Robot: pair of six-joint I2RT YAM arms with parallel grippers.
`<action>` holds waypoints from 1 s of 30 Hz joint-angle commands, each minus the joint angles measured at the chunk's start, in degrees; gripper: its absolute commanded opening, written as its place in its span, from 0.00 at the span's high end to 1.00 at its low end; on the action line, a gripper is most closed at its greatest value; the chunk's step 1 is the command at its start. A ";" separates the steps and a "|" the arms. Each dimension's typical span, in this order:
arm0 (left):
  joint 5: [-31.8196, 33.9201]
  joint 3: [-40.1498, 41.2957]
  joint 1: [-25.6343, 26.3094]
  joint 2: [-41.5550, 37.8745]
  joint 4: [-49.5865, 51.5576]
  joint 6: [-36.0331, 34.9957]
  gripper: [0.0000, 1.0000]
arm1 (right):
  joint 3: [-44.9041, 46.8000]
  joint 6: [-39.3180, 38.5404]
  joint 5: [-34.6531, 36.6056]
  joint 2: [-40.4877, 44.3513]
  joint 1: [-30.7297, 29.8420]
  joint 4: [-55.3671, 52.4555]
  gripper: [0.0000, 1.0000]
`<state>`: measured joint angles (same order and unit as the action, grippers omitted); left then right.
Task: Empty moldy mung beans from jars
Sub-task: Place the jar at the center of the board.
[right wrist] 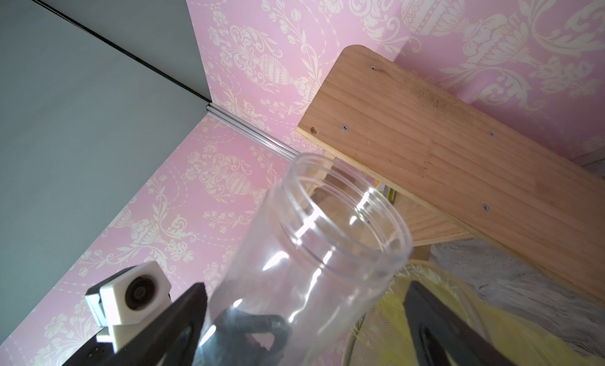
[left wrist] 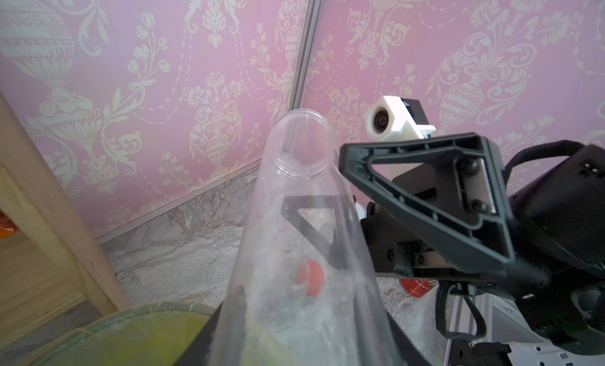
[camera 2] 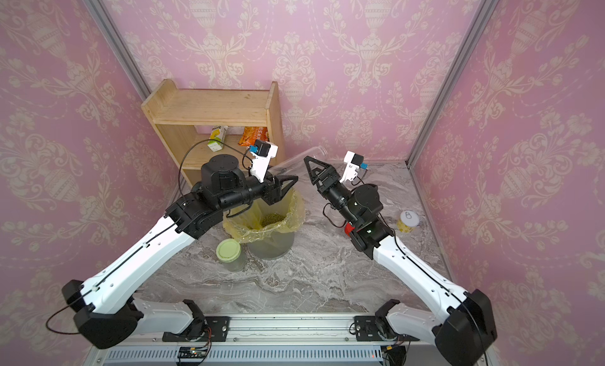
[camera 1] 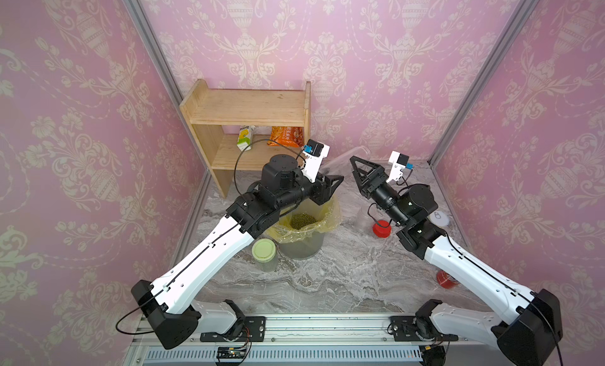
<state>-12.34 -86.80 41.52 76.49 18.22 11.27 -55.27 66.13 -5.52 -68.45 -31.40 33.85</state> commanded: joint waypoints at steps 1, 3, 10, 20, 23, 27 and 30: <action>-3.24 1.74 0.49 -1.73 -3.33 1.07 0.74 | -3.20 2.03 -0.11 -3.15 -0.42 3.48 0.11; -3.43 2.78 0.54 -2.17 -3.52 1.29 0.74 | -3.84 2.96 -0.24 -4.50 -0.42 3.71 0.14; -3.34 5.57 0.49 -4.21 -4.54 0.70 0.73 | -4.53 3.26 0.84 -6.30 -0.40 2.87 0.22; -2.25 8.20 0.50 -5.46 -5.70 -0.31 0.65 | -6.29 3.83 0.69 -8.85 -0.95 0.26 0.37; -1.59 8.91 0.51 -6.06 -6.09 -0.44 0.63 | -6.34 4.15 1.26 -9.23 -1.05 -0.37 0.39; 0.05 9.92 0.54 -7.01 -6.18 -0.98 0.52 | -6.54 4.46 1.52 -9.66 -1.11 -0.62 0.40; 0.77 10.68 0.48 -7.38 -6.24 -1.32 0.48 | -7.08 4.44 1.15 -10.10 -1.25 -0.46 0.42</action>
<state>-9.96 -76.99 40.99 70.94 11.35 11.64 -61.01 74.94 -5.61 -76.75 -32.80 36.21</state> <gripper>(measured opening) 0.541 0.697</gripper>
